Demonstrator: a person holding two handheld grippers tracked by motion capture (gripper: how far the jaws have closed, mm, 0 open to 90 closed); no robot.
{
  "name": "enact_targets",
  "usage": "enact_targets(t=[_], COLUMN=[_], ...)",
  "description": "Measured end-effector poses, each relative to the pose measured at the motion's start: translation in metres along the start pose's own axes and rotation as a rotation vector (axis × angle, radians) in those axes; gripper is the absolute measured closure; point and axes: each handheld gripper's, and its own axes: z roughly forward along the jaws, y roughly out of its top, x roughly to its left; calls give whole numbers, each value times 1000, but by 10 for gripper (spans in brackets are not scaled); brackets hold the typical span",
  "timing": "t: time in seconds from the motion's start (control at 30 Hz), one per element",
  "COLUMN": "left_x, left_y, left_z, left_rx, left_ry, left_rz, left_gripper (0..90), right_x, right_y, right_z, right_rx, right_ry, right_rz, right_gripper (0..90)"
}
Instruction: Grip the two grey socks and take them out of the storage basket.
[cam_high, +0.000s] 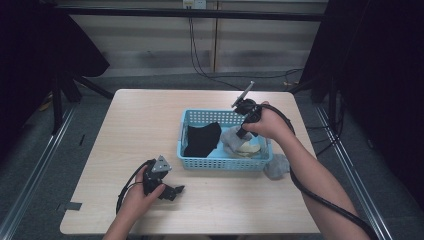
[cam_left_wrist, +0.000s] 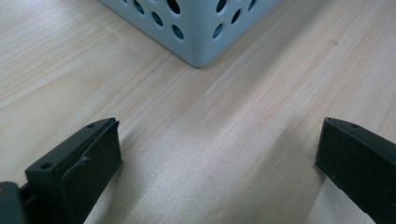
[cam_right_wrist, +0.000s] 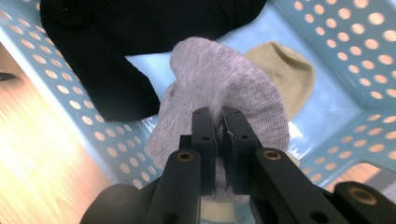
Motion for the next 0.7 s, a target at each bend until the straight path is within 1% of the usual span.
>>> enact_targets(t=[0.03, 0.07, 0.1, 0.13, 0.33, 0.4, 0.43, 0.7], left_x=[0, 0, 0, 0, 0, 0, 0, 0], left_y=[0, 0, 0, 0, 0, 0, 0, 0], left_z=[0, 0, 0, 0, 0, 0, 0, 0], left_rx=[0, 1, 1, 1, 1, 2, 1, 1], left_ry=[0, -3, -2, -3, -3, 1, 0, 1], left_rz=[0, 0, 0, 0, 0, 0, 0, 0], left_gripper=[0, 0, 0, 0, 0, 0, 0, 0], right_x=[0, -1, 0, -1, -3, -3, -4, -9], right_y=[0, 0, 0, 0, 1, 2, 2, 0], right_z=[-2, -4, -6, -8, -21, -26, -29, -49], right_rx=[5, 0, 4, 8, 12, 0, -3, -24], right_ry=[-2, -2, -4, -7, -8, -2, -6, -9], right_rz=[5, -1, 7, -2, -5, 1, -6, 9], right_gripper=[844, 844, 844, 843, 842, 842, 842, 840])
